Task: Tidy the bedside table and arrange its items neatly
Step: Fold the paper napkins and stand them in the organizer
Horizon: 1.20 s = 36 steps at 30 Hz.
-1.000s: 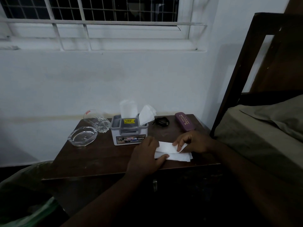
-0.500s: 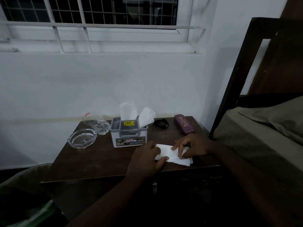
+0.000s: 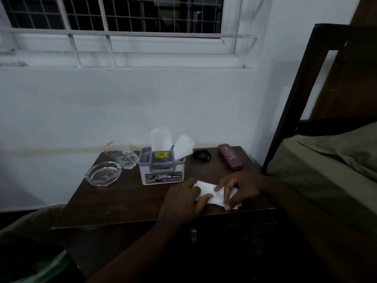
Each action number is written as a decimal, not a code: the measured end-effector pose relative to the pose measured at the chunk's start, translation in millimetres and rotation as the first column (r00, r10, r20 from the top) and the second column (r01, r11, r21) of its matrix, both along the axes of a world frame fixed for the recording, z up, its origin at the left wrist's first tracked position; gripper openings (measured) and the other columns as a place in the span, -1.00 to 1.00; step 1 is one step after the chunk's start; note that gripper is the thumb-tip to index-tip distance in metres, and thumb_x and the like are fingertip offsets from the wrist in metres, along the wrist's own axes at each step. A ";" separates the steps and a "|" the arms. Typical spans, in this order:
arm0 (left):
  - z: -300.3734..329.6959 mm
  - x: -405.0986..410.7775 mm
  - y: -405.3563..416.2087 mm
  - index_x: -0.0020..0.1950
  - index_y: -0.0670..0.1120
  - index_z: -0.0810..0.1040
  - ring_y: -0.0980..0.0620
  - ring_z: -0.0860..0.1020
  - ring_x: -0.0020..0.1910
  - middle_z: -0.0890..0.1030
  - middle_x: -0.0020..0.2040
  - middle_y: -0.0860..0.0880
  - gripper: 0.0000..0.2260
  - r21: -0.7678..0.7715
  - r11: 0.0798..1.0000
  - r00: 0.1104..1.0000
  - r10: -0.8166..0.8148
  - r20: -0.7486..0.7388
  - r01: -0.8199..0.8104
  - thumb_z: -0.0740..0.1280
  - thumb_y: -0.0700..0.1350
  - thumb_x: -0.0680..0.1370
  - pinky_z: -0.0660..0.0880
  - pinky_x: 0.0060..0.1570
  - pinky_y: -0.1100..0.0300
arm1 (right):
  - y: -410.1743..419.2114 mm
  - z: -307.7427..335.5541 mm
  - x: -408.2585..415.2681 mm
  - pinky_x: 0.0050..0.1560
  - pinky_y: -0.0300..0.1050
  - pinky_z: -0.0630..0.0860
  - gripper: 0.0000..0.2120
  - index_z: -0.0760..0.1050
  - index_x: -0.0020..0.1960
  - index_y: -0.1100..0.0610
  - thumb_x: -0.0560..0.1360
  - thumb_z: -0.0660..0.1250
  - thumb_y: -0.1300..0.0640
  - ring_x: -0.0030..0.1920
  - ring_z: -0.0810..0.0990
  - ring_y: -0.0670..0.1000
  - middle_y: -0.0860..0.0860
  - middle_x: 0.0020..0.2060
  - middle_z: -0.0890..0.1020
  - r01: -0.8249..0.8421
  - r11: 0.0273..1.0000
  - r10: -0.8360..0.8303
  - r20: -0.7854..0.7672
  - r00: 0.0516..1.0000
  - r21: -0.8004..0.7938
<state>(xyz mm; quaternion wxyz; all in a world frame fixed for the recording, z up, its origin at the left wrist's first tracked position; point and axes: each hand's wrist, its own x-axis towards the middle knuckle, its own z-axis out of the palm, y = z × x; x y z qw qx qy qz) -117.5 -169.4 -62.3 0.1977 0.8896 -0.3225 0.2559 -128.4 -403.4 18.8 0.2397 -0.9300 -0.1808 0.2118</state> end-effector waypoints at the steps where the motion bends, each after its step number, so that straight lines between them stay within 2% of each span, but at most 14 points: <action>1: -0.8 0.0 -0.5 -0.22 -0.02 0.60 0.01 0.61 -0.13 0.63 0.09 0.01 -0.60 0.003 1.000 1.000 0.005 0.010 -0.005 0.18 0.23 0.56 0.51 -0.16 0.13 | 1.1 1.8 -0.6 0.36 -0.20 0.28 -0.88 0.70 -0.12 -0.04 0.38 0.51 -0.04 0.34 0.40 -0.21 -0.24 0.26 0.55 0.015 1.000 -0.015 -0.030 0.999 0.003; 3: -2.7 1.6 -1.0 -0.22 -0.03 0.58 -0.03 0.61 -0.15 0.62 0.09 0.00 -0.67 0.005 1.000 1.000 0.011 0.015 -0.011 0.19 0.14 0.57 0.50 -0.17 0.12 | 2.8 2.7 -2.0 0.29 -0.27 0.36 -0.89 0.69 -0.08 -0.03 0.45 0.45 -0.04 0.25 0.50 -0.23 -0.18 0.19 0.62 0.050 0.996 -0.048 -0.038 0.998 0.070; 6: -2.3 4.5 0.0 -0.20 -0.01 0.56 0.00 0.59 -0.13 0.60 0.06 0.03 -0.74 -0.026 1.000 0.999 -0.009 -0.048 0.008 0.25 0.13 0.52 0.51 -0.16 0.08 | 7.4 -4.0 -2.1 0.05 -0.40 0.48 -0.86 0.64 0.05 0.07 0.51 0.41 0.09 0.04 0.60 -0.21 -0.09 0.04 0.68 0.126 0.976 -0.166 0.229 0.959 0.177; 8: -1.8 5.2 1.1 -0.18 0.01 0.56 0.01 0.58 -0.08 0.60 0.06 0.03 -0.77 -0.061 0.998 0.997 -0.024 -0.071 0.019 0.29 0.14 0.49 0.52 -0.13 0.07 | 13.1 -11.9 2.8 0.07 -0.29 0.52 -0.80 0.60 0.12 0.11 0.50 0.42 0.14 0.03 0.61 -0.13 -0.03 0.04 0.67 0.179 0.967 -0.233 0.337 0.912 0.184; 11: -1.6 5.4 1.6 -0.17 0.01 0.56 0.01 0.59 -0.08 0.60 0.06 0.02 -0.79 -0.072 0.997 0.997 -0.029 -0.064 0.025 0.32 0.14 0.46 0.53 -0.13 0.06 | 20.9 -18.3 11.5 0.07 -0.20 0.52 -0.68 0.59 0.16 0.11 0.44 0.48 0.07 -0.01 0.58 -0.08 -0.06 -0.01 0.63 0.256 0.966 -0.258 0.263 0.930 0.042; 13: -2.0 5.7 1.3 -0.17 0.00 0.57 0.00 0.60 -0.09 0.61 0.05 0.01 -0.79 -0.073 0.997 0.998 -0.029 -0.055 0.025 0.33 0.13 0.45 0.53 -0.15 0.07 | 23.6 -19.9 14.5 -0.01 -0.24 0.49 -0.75 0.62 0.05 0.09 0.40 0.52 0.08 -0.07 0.56 -0.11 -0.15 -0.12 0.59 0.277 0.960 -0.278 0.182 0.943 0.030; 15: -2.9 6.3 1.0 -0.16 -0.01 0.57 0.00 0.60 -0.09 0.61 0.04 0.01 -0.79 -0.085 0.996 0.998 -0.032 -0.054 0.027 0.33 0.13 0.44 0.54 -0.16 0.08 | 24.7 -20.4 14.9 -0.06 -0.23 0.47 -0.84 0.59 -0.11 0.04 0.38 0.53 0.15 -0.12 0.54 -0.13 -0.19 -0.19 0.56 0.309 0.948 -0.317 0.134 0.939 0.075; 17: -3.8 6.9 1.1 -0.13 -0.02 0.57 0.01 0.59 -0.10 0.59 0.02 0.02 -0.78 -0.098 0.995 0.998 -0.043 -0.052 0.038 0.33 0.13 0.45 0.53 -0.17 0.09 | 25.3 -20.0 14.5 -0.11 -0.21 0.47 -0.76 0.51 -0.21 -0.03 0.34 0.54 0.21 -0.18 0.53 -0.13 -0.16 -0.20 0.55 0.323 0.937 -0.340 0.124 0.932 0.134; 20: -3.4 6.2 1.1 -0.06 -0.02 0.56 0.03 0.58 -0.09 0.58 0.00 0.04 -0.75 -0.101 0.994 0.998 -0.045 -0.036 0.041 0.33 0.14 0.46 0.53 -0.16 0.10 | 28.3 -17.5 13.0 -0.19 -0.22 0.44 -0.72 0.48 -0.18 -0.05 0.34 0.54 0.22 -0.20 0.51 -0.10 -0.11 -0.19 0.54 0.326 0.922 -0.349 0.085 0.933 0.207; 24: 1.8 5.4 2.2 0.00 0.02 0.49 0.12 0.51 -0.12 0.53 -0.01 0.11 -0.74 -0.137 0.989 0.993 -0.064 -0.101 0.050 0.35 0.16 0.45 0.46 -0.14 0.17 | 30.4 -12.7 9.8 -0.12 -0.23 0.48 -0.77 0.51 -0.14 0.01 0.38 0.50 0.28 -0.10 0.56 -0.07 -0.07 -0.10 0.59 0.330 0.888 -0.355 0.021 0.935 0.321; 28: 12.8 3.5 6.8 0.05 0.04 0.46 0.23 0.46 -0.03 0.50 0.02 0.16 -0.75 -0.371 0.924 0.932 -0.211 -0.295 0.092 0.42 0.09 0.47 0.43 -0.07 0.29 | 26.1 -9.4 4.4 -0.22 -0.36 0.50 -0.87 0.62 -0.11 0.10 0.42 0.47 0.30 -0.13 0.62 -0.11 -0.09 -0.12 0.65 0.381 0.791 -0.423 -0.022 0.906 0.478; 31: 24.9 -0.7 8.9 0.02 0.05 0.49 0.09 0.57 -0.08 0.59 -0.07 0.03 -0.79 -0.599 0.801 0.782 -0.377 -0.496 0.006 0.46 -0.03 0.47 0.50 -0.10 0.20 | 25.3 -11.4 3.0 -0.05 -0.12 0.60 -0.85 0.67 -0.07 0.11 0.42 0.47 0.31 -0.03 0.68 0.03 0.04 -0.05 0.71 0.446 0.619 -0.482 -0.136 0.866 0.647; 33: 32.0 -3.4 7.5 0.01 -0.02 0.53 0.01 0.63 -0.09 0.63 -0.10 -0.03 -0.82 -0.698 0.713 0.700 -0.466 -0.541 -0.065 0.47 -0.14 0.47 0.55 -0.10 0.12 | 27.8 -12.2 2.5 0.04 -0.01 0.62 -0.78 0.65 0.04 0.17 0.44 0.42 0.37 0.02 0.68 0.09 0.13 0.01 0.70 0.451 0.513 -0.450 -0.219 0.866 0.730; 36: 43.5 -8.8 0.4 0.01 -0.12 0.61 0.12 0.64 -0.05 0.66 -0.01 0.00 -0.84 -0.775 0.608 0.647 -0.523 -0.555 -0.174 0.47 -0.21 0.46 0.57 -0.11 0.25 | 32.9 -10.0 3.2 0.13 0.06 0.59 -0.70 0.60 0.14 0.21 0.48 0.33 0.44 0.11 0.64 0.14 0.18 0.10 0.66 0.446 0.418 -0.378 -0.295 0.878 0.792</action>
